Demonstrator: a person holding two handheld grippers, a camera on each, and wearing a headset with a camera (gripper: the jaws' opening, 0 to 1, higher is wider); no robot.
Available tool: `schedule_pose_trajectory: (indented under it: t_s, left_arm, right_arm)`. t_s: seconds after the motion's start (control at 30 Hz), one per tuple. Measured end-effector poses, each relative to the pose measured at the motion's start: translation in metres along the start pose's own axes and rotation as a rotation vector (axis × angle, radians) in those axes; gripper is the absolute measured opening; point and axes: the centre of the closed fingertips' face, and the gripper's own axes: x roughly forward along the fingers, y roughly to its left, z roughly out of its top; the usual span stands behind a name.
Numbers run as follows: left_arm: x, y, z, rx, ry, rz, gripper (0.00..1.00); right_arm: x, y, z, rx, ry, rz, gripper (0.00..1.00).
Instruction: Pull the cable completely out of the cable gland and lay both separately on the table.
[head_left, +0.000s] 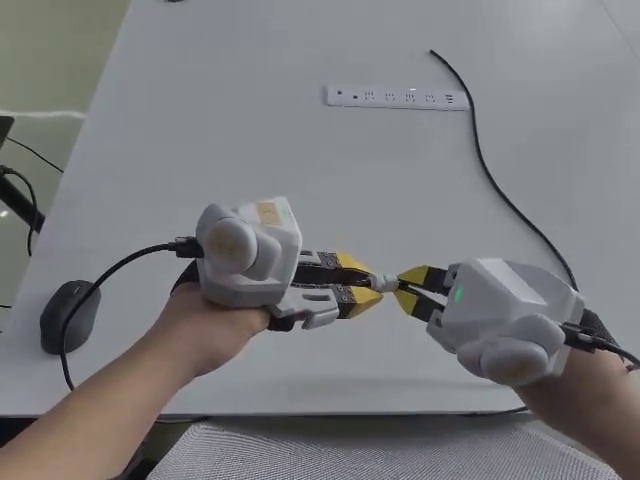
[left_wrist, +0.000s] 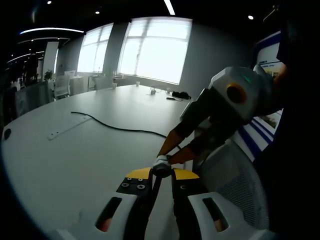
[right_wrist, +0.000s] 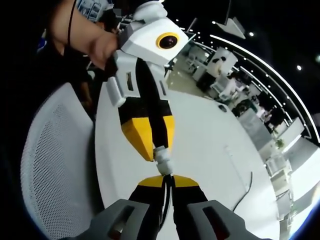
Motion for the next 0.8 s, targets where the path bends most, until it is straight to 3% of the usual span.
schedule_pose_trajectory:
  t_s: [0.23, 0.8]
  left_arm:
    - [-0.001, -0.001, 0.001, 0.012, 0.003, 0.003, 0.15]
    - [-0.001, 0.000, 0.007, 0.010, -0.011, 0.016, 0.15]
  right_arm:
    - [0.000, -0.001, -0.003, 0.034, 0.005, -0.010, 0.00]
    - [-0.002, -0.015, -0.029, 0.263, 0.007, -0.060, 0.00]
